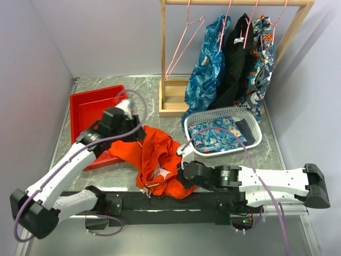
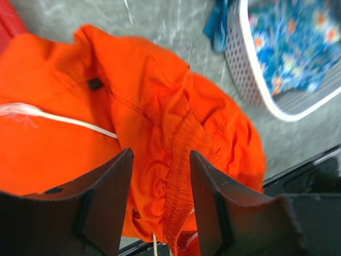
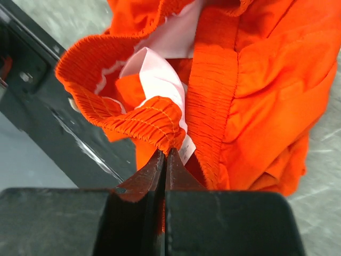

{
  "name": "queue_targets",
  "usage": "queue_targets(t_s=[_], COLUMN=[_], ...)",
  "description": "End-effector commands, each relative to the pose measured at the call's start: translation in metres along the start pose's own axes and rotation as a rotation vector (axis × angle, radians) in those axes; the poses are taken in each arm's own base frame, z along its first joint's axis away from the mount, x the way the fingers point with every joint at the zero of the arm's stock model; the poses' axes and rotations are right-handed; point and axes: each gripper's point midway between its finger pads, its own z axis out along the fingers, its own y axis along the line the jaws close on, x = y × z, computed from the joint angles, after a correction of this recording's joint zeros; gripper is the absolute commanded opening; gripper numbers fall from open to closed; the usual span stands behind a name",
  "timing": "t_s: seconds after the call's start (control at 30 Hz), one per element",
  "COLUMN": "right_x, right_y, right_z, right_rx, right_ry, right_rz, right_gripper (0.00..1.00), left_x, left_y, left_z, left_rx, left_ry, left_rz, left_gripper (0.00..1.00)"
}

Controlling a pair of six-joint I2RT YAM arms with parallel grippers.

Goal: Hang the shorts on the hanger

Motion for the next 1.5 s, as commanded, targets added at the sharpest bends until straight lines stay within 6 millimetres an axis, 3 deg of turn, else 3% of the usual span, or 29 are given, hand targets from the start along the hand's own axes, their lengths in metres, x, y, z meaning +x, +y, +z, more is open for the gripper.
queue_targets(t_s=[0.0, 0.07, 0.2, 0.3, 0.4, 0.6, 0.67, 0.77, 0.8, 0.83, 0.87, 0.9, 0.93, 0.97, 1.0, 1.03, 1.07, 1.1, 1.17, 1.2, 1.23, 1.27, 1.3, 1.33, 1.37, 1.4, 1.47], right_x=[-0.008, -0.006, -0.006, -0.006, -0.005, -0.01, -0.016, -0.028, -0.034, -0.041, -0.06, -0.07, -0.079, -0.103, -0.116, -0.127, -0.154, -0.167, -0.212, -0.23, -0.243, -0.269, -0.28, -0.291, -0.307, -0.315, -0.328], right_y=[0.003, 0.002, 0.002, 0.0, -0.002, -0.004, -0.004, -0.008, -0.009, -0.017, -0.013, -0.018, -0.029, -0.028, -0.032, -0.039, -0.042, -0.045, -0.047, -0.048, -0.05, -0.06, -0.061, -0.063, -0.074, -0.076, -0.078], right_z=[0.004, 0.005, 0.006, 0.006, 0.006, 0.0, -0.005, -0.017, -0.021, -0.027, -0.038, -0.046, -0.056, -0.072, -0.082, -0.093, -0.114, -0.125, -0.158, -0.171, -0.182, -0.209, -0.221, -0.229, -0.252, -0.26, -0.271], right_rx=[0.002, 0.005, 0.008, 0.018, 0.025, 0.024, 0.027, 0.043, 0.05, 0.084, 0.081, 0.107, 0.164, 0.172, 0.198, 0.228, 0.247, 0.257, 0.229, 0.22, 0.215, 0.231, 0.23, 0.243, 0.277, 0.294, 0.303], right_ry=[-0.079, -0.077, -0.082, -0.082, -0.082, -0.099, -0.11, -0.139, -0.155, -0.175, -0.214, -0.239, -0.263, -0.319, -0.35, -0.377, -0.45, -0.478, -0.591, -0.638, -0.667, -0.743, -0.767, -0.789, -0.847, -0.863, -0.885], right_rz=[0.142, 0.153, 0.16, 0.159, 0.16, 0.164, 0.168, 0.161, 0.163, 0.137, 0.141, 0.121, 0.101, 0.11, 0.087, 0.08, 0.102, 0.068, 0.112, 0.095, 0.093, 0.128, 0.093, 0.08, 0.094, 0.064, 0.042], right_gripper=[0.0, 0.0, 0.0, 0.0, 0.0, 0.0, 0.0, 0.0, 0.0, 0.0, 0.0, 0.0, 0.0, 0.0, 0.0, 0.0, 0.0, 0.0, 0.0, 0.0, 0.0, 0.0, 0.0, 0.0, 0.0, 0.0, 0.0], left_x=[0.011, 0.022, 0.064, 0.088, 0.099, 0.079, 0.075, 0.071, 0.066, 0.053, 0.037, 0.004, -0.016, -0.044, -0.079, -0.1, -0.123, -0.156, -0.183, -0.204, -0.213, -0.22, -0.233, -0.238, -0.242, -0.249, -0.253], left_y=[-0.013, -0.023, -0.045, -0.046, -0.043, -0.031, -0.036, -0.04, -0.036, -0.036, -0.037, -0.035, -0.035, -0.038, -0.038, -0.041, -0.044, -0.052, -0.063, -0.074, -0.081, -0.085, -0.092, -0.094, -0.098, -0.102, -0.103], left_z=[0.011, 0.014, 0.024, 0.033, 0.043, 0.073, 0.082, 0.092, 0.093, 0.09, 0.081, 0.072, 0.061, 0.037, 0.019, 0.002, -0.026, -0.057, -0.093, -0.123, -0.136, -0.146, -0.17, -0.179, -0.184, -0.196, -0.202], left_rx=[-0.031, -0.017, 0.002, -0.026, -0.061, -0.237, -0.242, -0.249, -0.285, -0.322, -0.347, -0.4, -0.41, -0.39, -0.369, -0.342, -0.313, -0.296, -0.272, -0.23, -0.205, -0.189, -0.161, -0.149, -0.136, -0.112, -0.106], left_ry=[0.025, 0.062, 0.19, 0.272, 0.306, 0.242, 0.238, 0.232, 0.214, 0.18, 0.123, 0.018, -0.038, -0.121, -0.199, -0.256, -0.327, -0.423, -0.504, -0.566, -0.593, -0.613, -0.664, -0.68, -0.69, -0.719, -0.734], left_rz=[0.13, 0.184, 0.332, 0.39, 0.417, 0.445, 0.454, 0.466, 0.466, 0.461, 0.427, 0.387, 0.343, 0.272, 0.196, 0.157, 0.121, 0.08, 0.053, 0.025, 0.017, 0.013, -0.012, -0.019, -0.025, -0.037, -0.048], left_gripper=[0.51, 0.5, 0.55, 0.57, 0.58, 0.56, 0.49, 0.21, 0.01, 0.01, 0.01, 0.01, 0.01, 0.01, 0.01, 0.01, 0.01, 0.01, 0.01, 0.01, 0.01, 0.01, 0.01, 0.01, 0.01, 0.01, 0.01])
